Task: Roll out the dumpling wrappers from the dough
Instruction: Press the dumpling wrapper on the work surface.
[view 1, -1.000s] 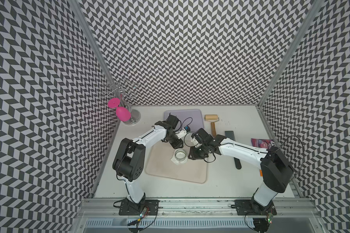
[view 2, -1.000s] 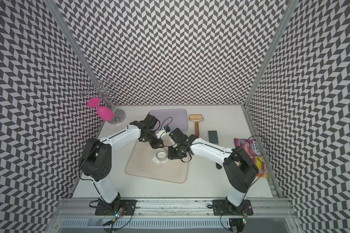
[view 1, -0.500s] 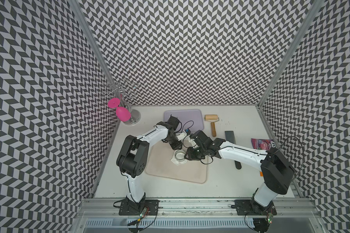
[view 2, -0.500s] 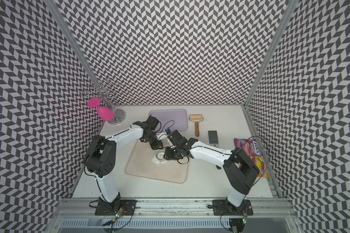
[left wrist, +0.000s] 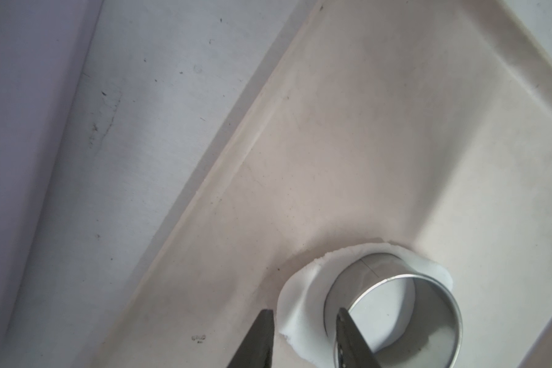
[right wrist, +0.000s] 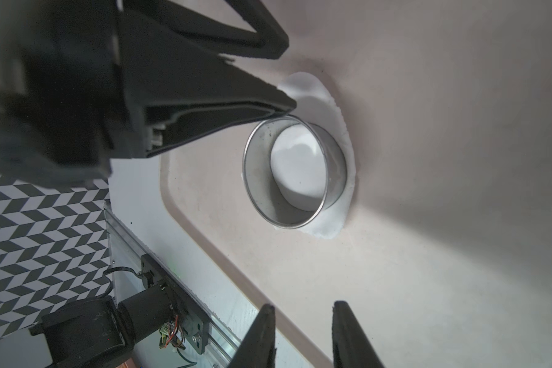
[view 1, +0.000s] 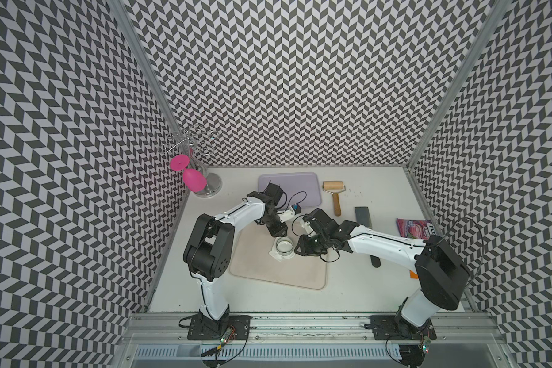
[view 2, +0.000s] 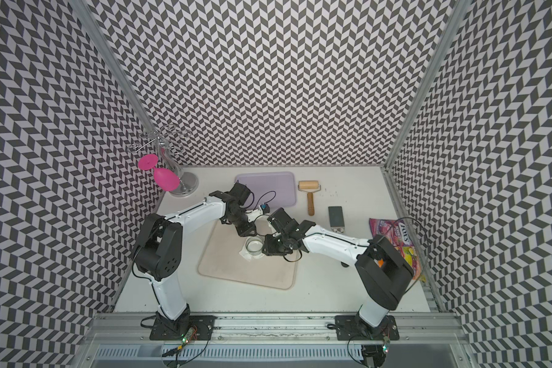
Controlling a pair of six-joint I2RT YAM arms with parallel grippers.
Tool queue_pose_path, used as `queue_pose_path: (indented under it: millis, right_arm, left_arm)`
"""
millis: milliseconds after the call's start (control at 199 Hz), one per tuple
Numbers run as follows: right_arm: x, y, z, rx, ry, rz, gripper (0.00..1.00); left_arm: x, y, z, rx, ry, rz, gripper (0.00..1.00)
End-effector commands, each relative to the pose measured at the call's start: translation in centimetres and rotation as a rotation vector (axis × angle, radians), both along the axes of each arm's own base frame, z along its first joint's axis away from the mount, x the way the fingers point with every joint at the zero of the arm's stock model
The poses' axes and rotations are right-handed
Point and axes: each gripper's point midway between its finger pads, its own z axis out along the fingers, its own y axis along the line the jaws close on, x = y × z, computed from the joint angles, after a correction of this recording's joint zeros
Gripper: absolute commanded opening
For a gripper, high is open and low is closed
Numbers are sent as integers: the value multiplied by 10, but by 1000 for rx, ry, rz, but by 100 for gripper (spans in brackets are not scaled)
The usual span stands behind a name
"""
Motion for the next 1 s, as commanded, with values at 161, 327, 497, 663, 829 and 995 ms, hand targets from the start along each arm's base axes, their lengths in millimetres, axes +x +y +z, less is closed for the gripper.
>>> queue_pose_path:
  millis: [161, 327, 497, 663, 829, 995]
  right_arm:
    - [4, -21, 15, 37, -32, -45, 33]
    - [7, -33, 22, 41, -45, -68, 33]
    - [10, -42, 28, 39, -55, -83, 33]
    - [9, -47, 30, 37, -58, -86, 33]
    - [9, -49, 30, 38, -59, -85, 33]
    - [8, -49, 30, 38, -56, -84, 33]
  left_arm:
    - [-20, -6, 23, -37, 28, -123, 35]
    - [-12, -6, 17, -13, 9, -110, 35]
    - [-10, -7, 8, 16, 14, -107, 35]
    - [-9, -8, -1, 46, 15, -108, 33]
    - [-11, -5, -9, 73, 21, -113, 32]
    - [-11, -3, -13, 84, 24, -114, 30]
